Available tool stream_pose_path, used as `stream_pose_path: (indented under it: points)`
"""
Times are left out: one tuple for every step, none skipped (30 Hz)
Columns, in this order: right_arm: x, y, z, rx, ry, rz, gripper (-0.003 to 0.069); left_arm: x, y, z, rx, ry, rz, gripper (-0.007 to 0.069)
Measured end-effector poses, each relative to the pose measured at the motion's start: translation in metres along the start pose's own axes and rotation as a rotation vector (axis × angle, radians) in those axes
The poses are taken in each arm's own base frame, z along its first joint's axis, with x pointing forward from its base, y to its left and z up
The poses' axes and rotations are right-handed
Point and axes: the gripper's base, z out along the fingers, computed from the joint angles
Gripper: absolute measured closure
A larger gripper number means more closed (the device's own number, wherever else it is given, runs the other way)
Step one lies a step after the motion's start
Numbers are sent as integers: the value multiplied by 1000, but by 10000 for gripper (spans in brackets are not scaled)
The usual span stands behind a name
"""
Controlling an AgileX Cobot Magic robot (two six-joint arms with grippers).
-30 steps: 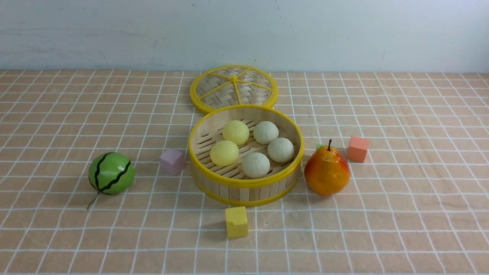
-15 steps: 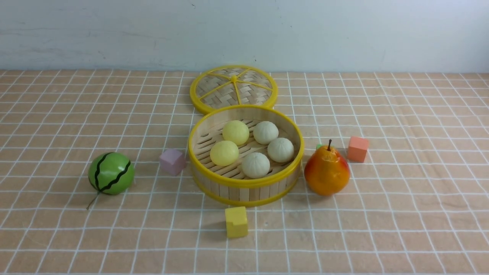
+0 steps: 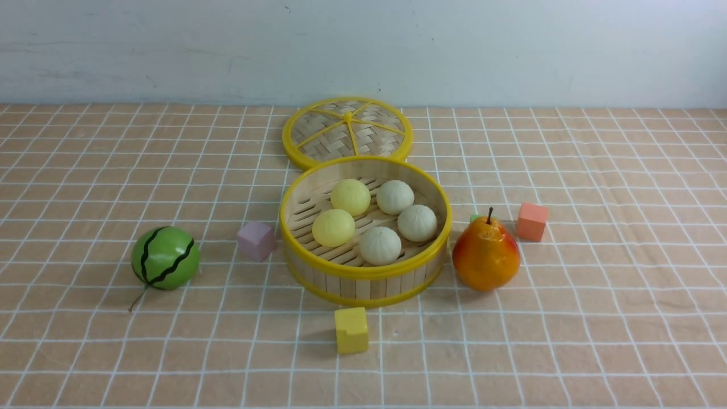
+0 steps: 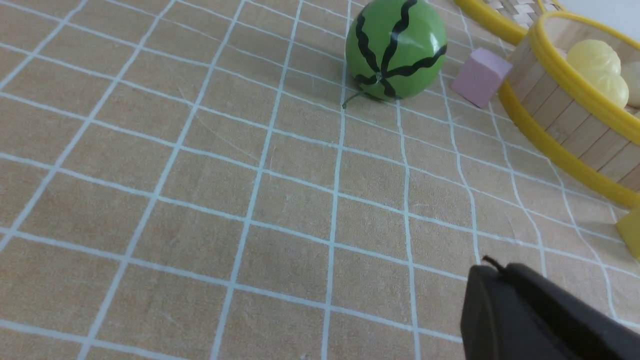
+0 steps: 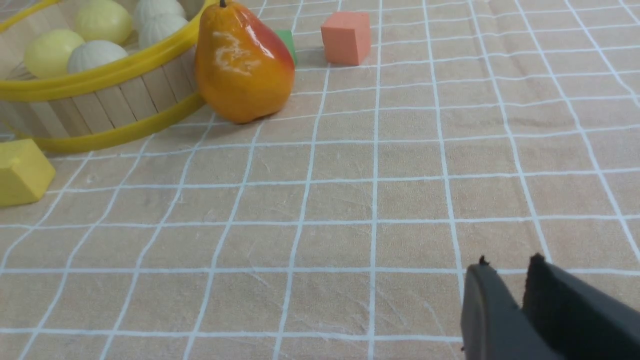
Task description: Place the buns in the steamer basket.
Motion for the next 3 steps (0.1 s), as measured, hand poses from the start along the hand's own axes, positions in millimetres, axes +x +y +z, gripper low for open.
stream_pose_path:
  points:
    - [0,0,0,0,0,0,541,0,0,0,0,0,0,627]
    - [0,0,0,0,0,0,540,0,0,0,0,0,0,627]
    - [0,0,0,0,0,0,539,0,0,0,0,0,0,625]
